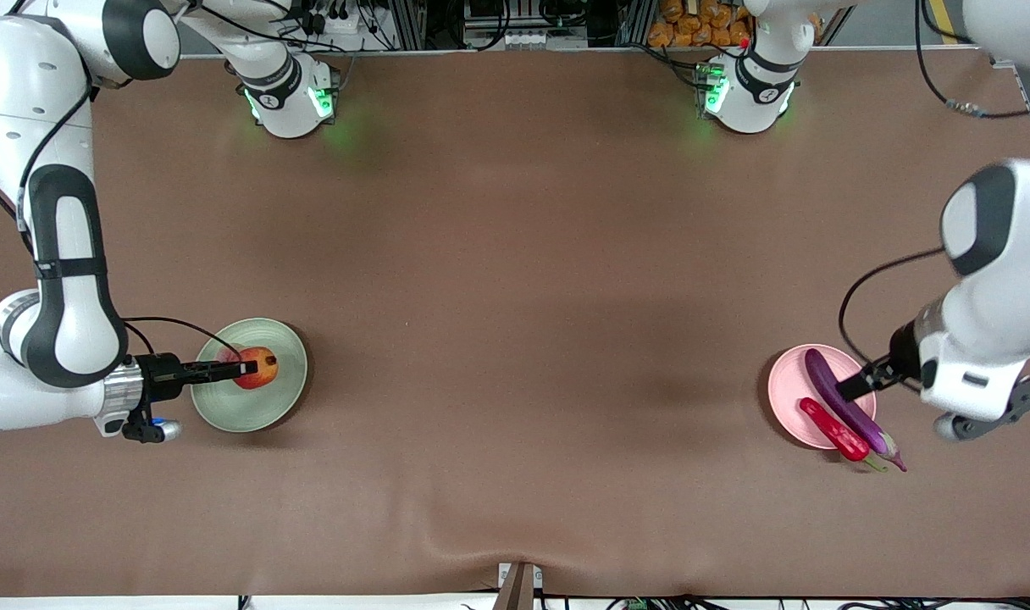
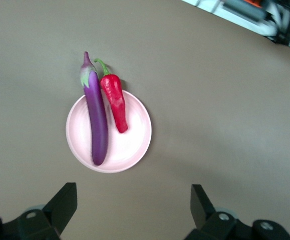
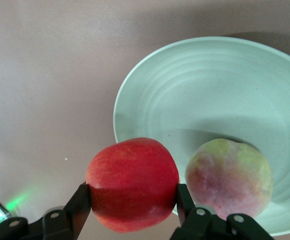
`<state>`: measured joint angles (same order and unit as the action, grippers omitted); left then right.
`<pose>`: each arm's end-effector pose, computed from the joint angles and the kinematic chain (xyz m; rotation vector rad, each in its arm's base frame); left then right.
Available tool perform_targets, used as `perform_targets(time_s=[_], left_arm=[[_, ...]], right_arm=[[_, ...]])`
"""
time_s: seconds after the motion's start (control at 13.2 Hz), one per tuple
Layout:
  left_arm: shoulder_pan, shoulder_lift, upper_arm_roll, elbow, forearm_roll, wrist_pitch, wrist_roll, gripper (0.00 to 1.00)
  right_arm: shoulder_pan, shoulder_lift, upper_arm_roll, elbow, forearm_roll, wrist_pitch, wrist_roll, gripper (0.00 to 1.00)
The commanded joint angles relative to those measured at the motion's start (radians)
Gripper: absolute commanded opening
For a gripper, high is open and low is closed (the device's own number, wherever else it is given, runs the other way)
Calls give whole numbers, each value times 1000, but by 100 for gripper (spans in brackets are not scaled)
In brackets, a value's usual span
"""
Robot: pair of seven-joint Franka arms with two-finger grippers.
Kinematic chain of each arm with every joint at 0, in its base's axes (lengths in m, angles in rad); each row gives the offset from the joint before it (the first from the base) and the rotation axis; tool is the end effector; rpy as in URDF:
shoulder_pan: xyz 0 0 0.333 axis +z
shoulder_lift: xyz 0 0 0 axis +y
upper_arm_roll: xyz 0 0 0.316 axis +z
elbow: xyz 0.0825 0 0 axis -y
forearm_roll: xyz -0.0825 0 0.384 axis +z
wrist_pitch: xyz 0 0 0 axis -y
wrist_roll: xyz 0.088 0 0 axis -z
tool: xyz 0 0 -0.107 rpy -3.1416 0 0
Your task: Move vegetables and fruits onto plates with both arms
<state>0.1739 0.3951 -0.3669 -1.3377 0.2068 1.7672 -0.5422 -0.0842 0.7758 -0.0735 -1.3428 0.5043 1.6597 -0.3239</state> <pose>0.6755 -0.0686 0.5222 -3.0527 -0.5318 -0.1228 0.6884 -0.0510 0.2454 -2.5846 -0.0149 0.4429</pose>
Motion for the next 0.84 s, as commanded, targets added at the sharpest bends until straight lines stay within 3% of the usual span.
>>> perform_targets(time_s=[0.0, 0.3, 0.61, 0.76], left_arm=[[12, -103, 2, -35, -33, -105, 125, 100], [93, -215, 6, -37, -174, -224, 191, 100], [166, -324, 16, -50, -211, -313, 381, 100], [136, -393, 26, -99, -214, -333, 381, 100]], right_arm=[[-6, -6, 20, -3, -73, 43, -113, 100], [3, -44, 14, -1, -89, 25, -167, 100], [9, -242, 0, -2, -280, -15, -132, 100], [1, -324, -5, -4, -380, -23, -101, 100]])
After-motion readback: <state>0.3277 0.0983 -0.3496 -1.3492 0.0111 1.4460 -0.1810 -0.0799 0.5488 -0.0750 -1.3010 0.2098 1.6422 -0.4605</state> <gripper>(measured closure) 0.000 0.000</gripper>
